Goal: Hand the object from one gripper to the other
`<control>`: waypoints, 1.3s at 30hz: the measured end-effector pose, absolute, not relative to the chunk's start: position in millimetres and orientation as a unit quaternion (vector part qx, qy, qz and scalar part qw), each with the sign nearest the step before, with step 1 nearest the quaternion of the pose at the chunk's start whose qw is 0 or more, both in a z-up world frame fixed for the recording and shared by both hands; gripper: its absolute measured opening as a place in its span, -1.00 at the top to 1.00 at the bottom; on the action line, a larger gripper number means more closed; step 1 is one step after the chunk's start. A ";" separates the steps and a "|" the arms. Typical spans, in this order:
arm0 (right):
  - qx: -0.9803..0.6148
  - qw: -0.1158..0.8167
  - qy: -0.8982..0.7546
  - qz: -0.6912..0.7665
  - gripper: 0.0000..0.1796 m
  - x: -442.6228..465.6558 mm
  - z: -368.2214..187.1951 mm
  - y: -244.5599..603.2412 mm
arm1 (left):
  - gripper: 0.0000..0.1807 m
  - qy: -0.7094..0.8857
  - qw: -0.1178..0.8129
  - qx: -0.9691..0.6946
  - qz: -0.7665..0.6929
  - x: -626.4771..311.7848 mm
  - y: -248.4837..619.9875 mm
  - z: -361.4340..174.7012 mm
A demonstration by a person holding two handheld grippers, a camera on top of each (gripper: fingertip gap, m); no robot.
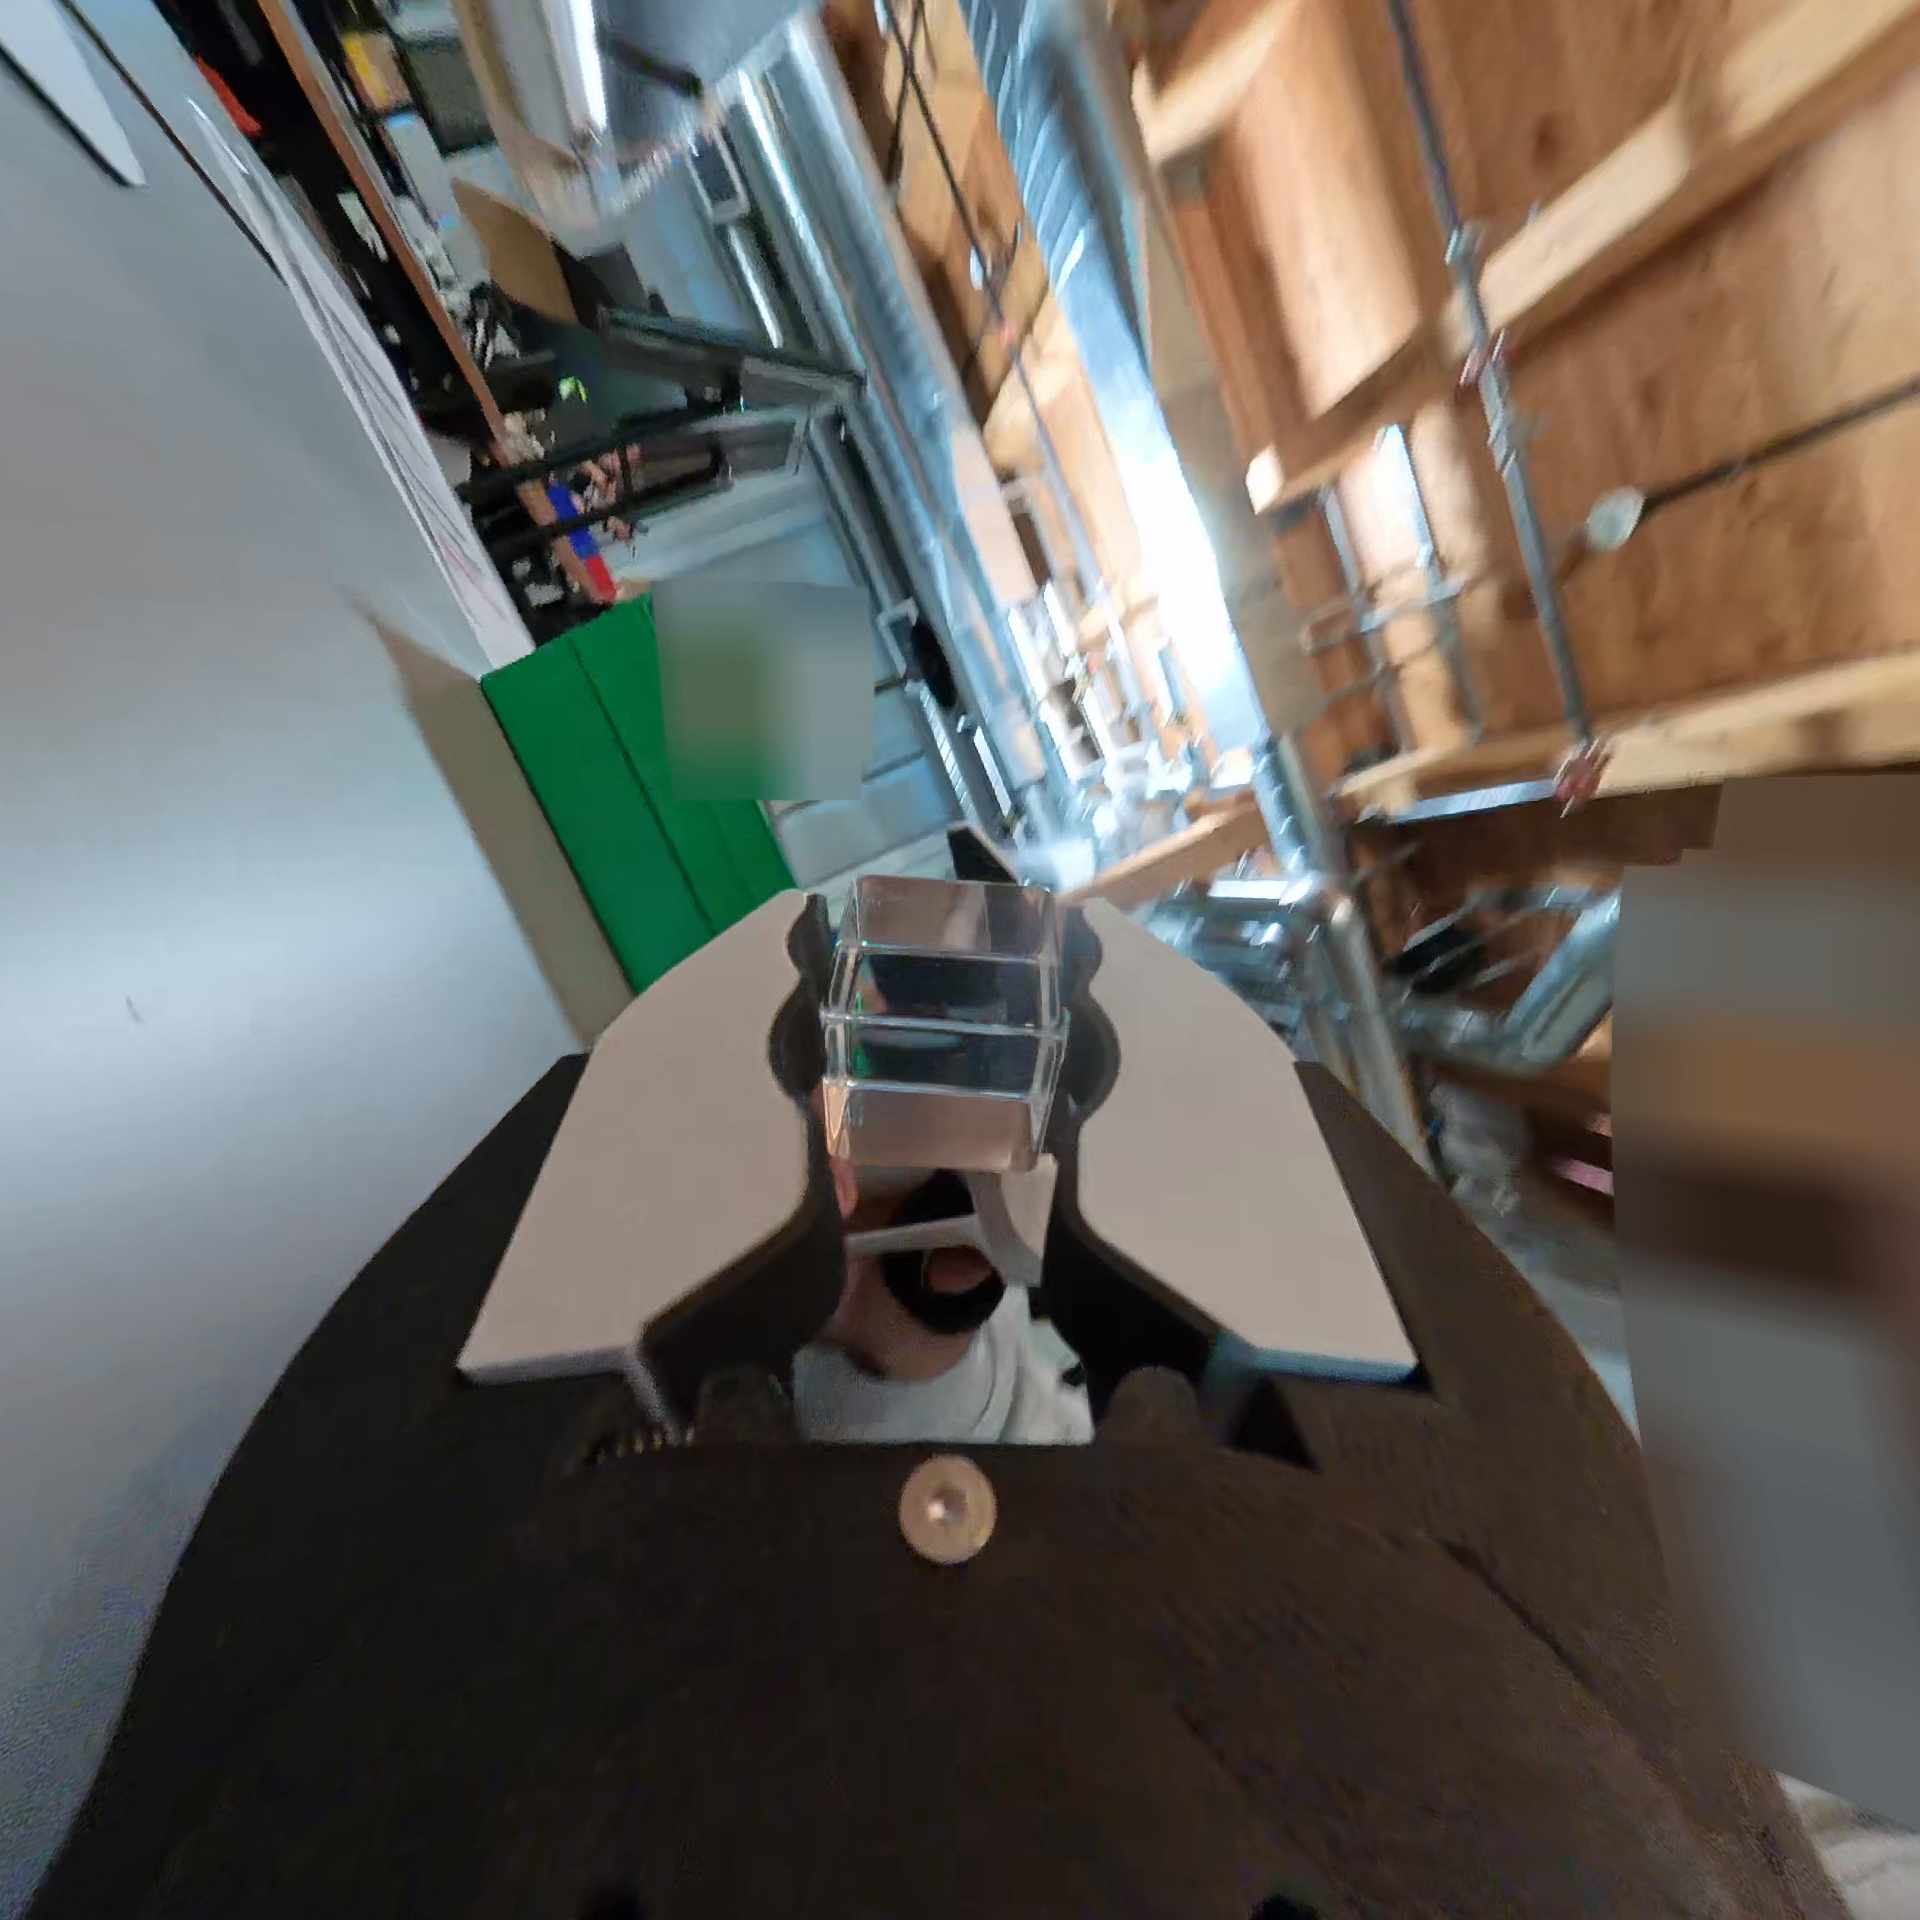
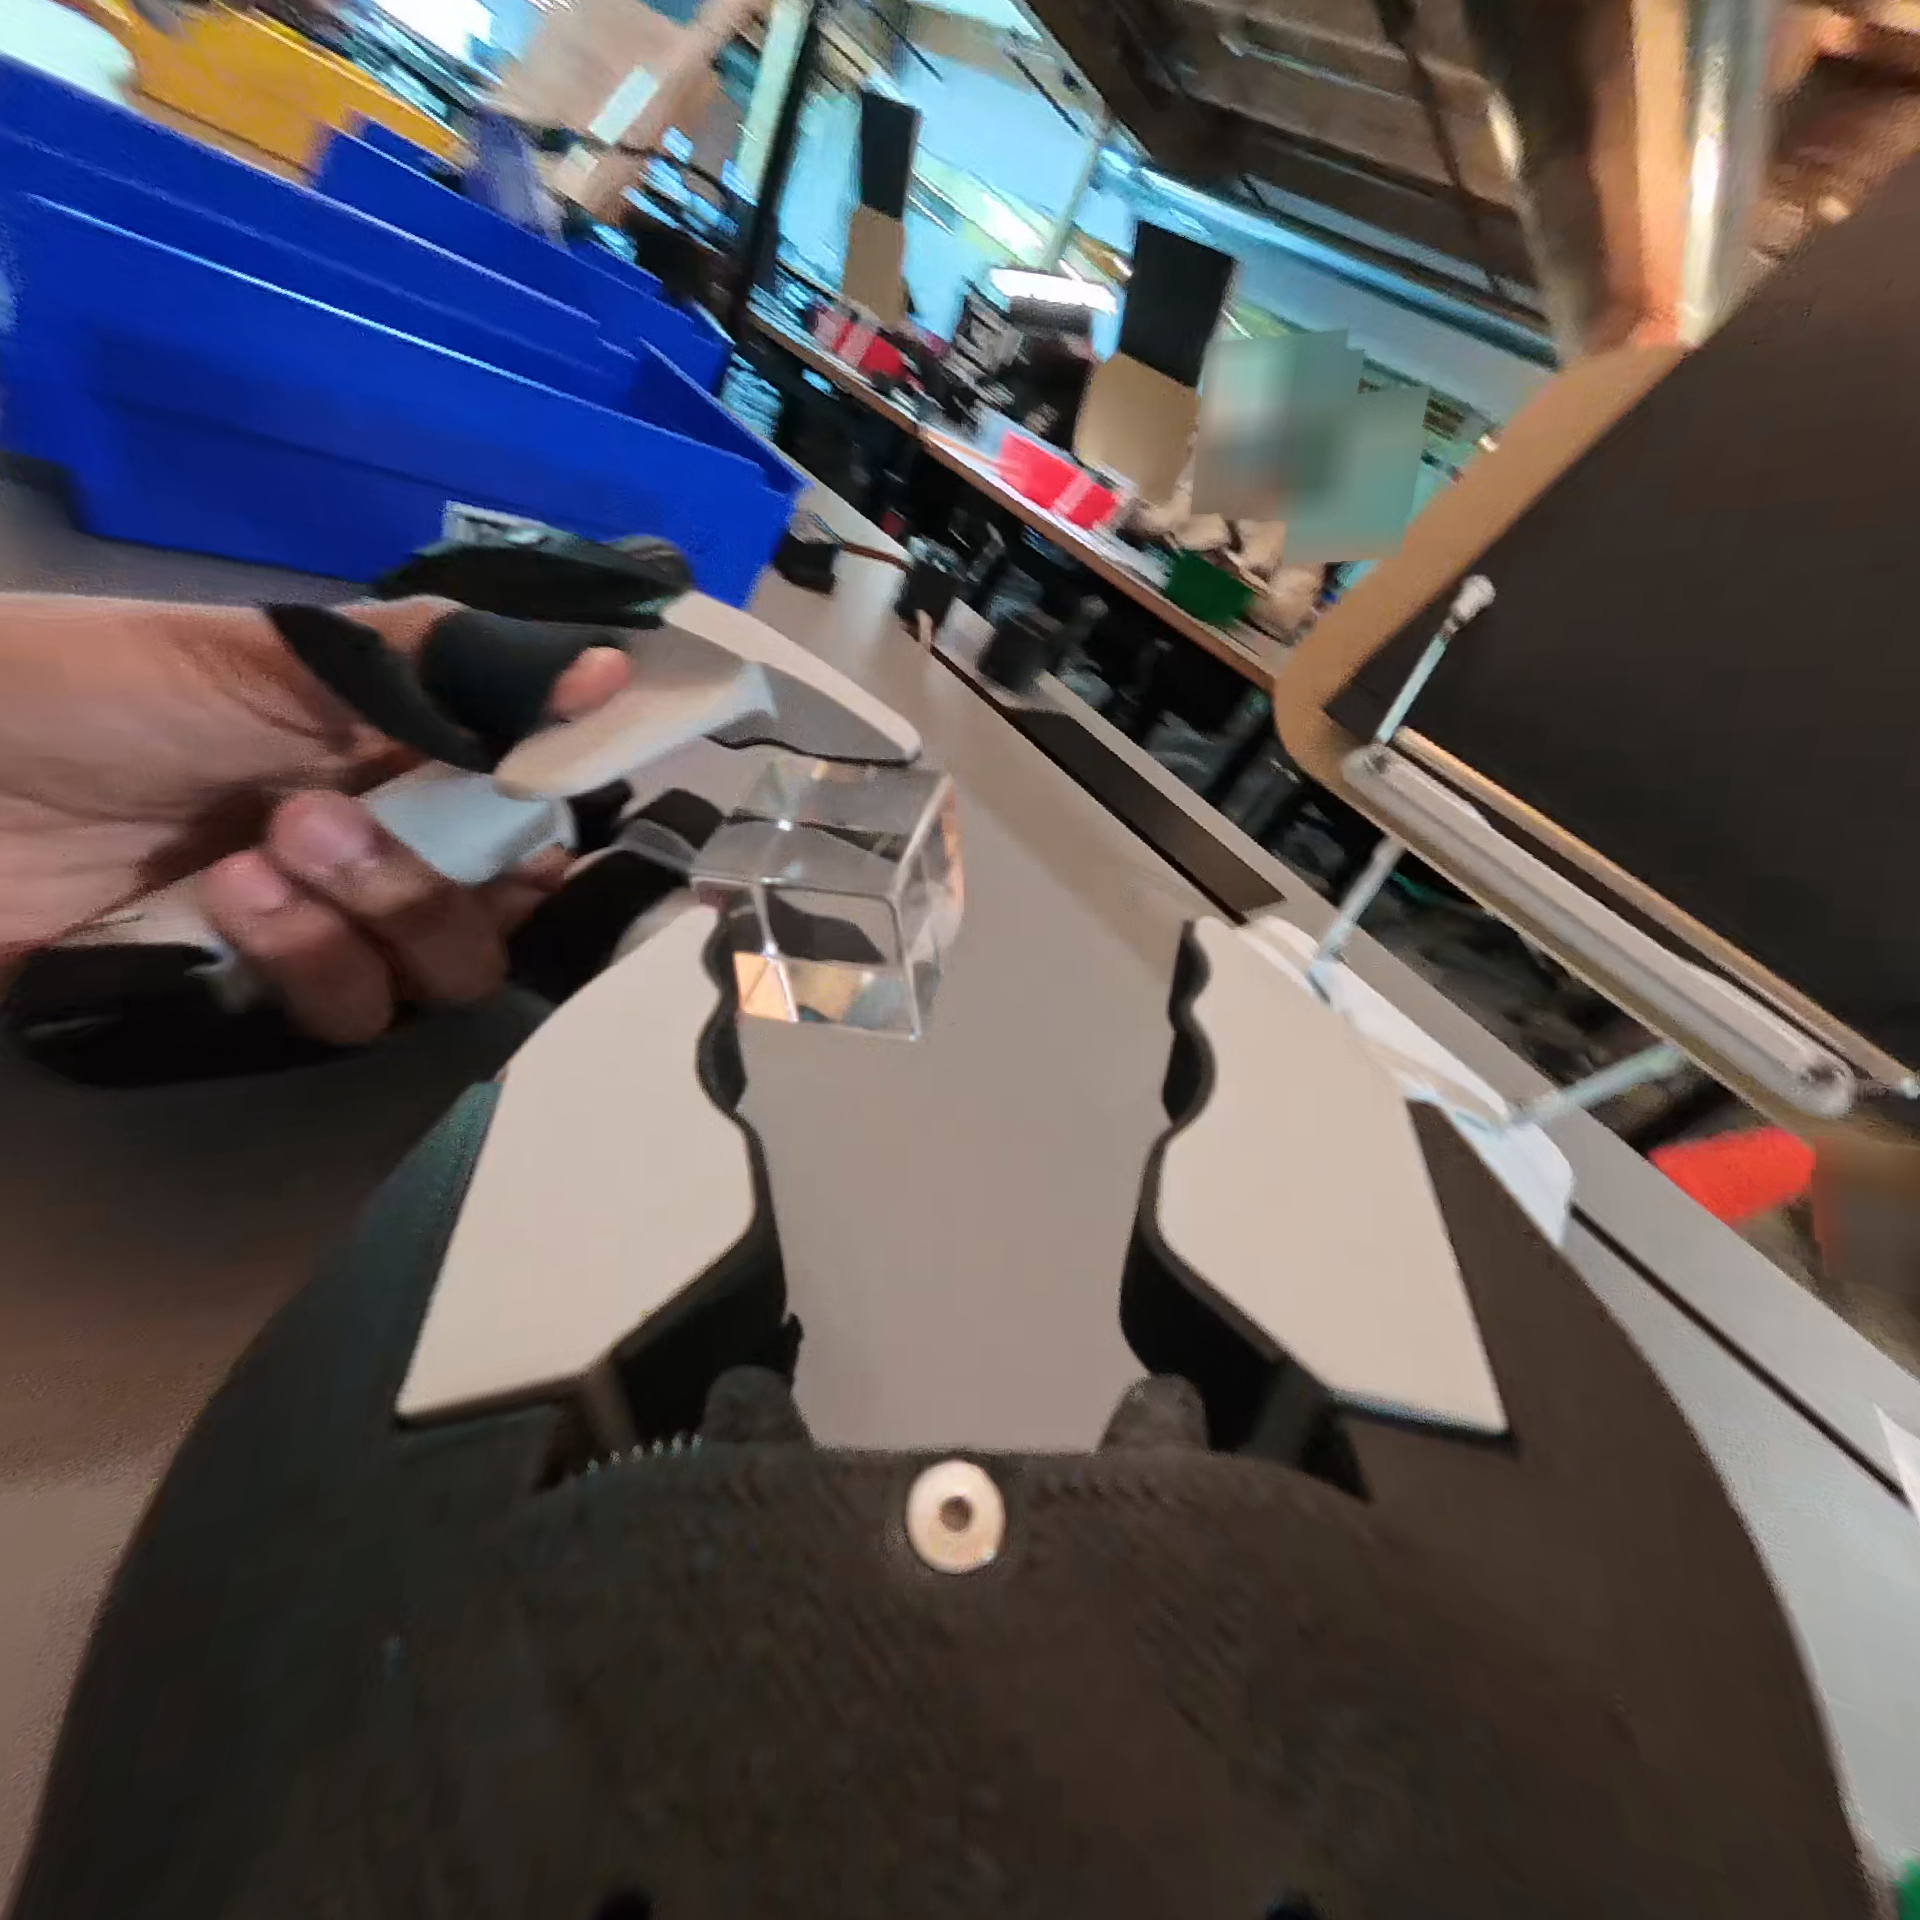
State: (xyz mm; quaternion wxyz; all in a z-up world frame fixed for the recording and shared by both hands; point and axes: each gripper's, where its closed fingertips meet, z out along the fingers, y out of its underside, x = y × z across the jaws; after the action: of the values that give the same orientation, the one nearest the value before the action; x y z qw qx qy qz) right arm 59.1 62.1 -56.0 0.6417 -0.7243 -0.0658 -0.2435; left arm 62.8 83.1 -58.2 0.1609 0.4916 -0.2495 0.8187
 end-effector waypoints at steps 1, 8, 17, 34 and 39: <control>-0.725 0.642 -0.054 -0.244 0.10 58.3 -55.8 63.2 | 0.52 -0.222 0.168 0.496 0.822 63.3 86.5 -59.7; -0.740 0.610 -0.107 -0.262 0.22 41.3 -69.5 72.8 | 0.51 -0.196 0.198 0.490 0.826 61.4 73.6 -58.1; -0.739 0.635 -0.084 -0.208 0.48 39.4 -55.4 66.2 | 0.51 -0.232 0.199 0.456 0.836 55.7 63.0 -47.8; -0.613 0.654 0.086 0.434 0.49 48.8 -27.3 32.1 | 0.05 -0.544 -0.174 0.354 0.740 48.7 49.1 -39.5; -0.616 0.563 0.063 0.547 0.49 27.8 -34.1 26.4 | 0.00 -0.659 -0.269 0.244 0.659 32.2 17.1 -49.8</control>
State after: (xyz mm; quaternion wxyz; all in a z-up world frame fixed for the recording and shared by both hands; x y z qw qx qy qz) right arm 27.8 26.4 -34.1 0.5626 -0.6163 0.0634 0.5474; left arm 32.2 17.1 -49.8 -0.2690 0.2442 -0.6589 0.6587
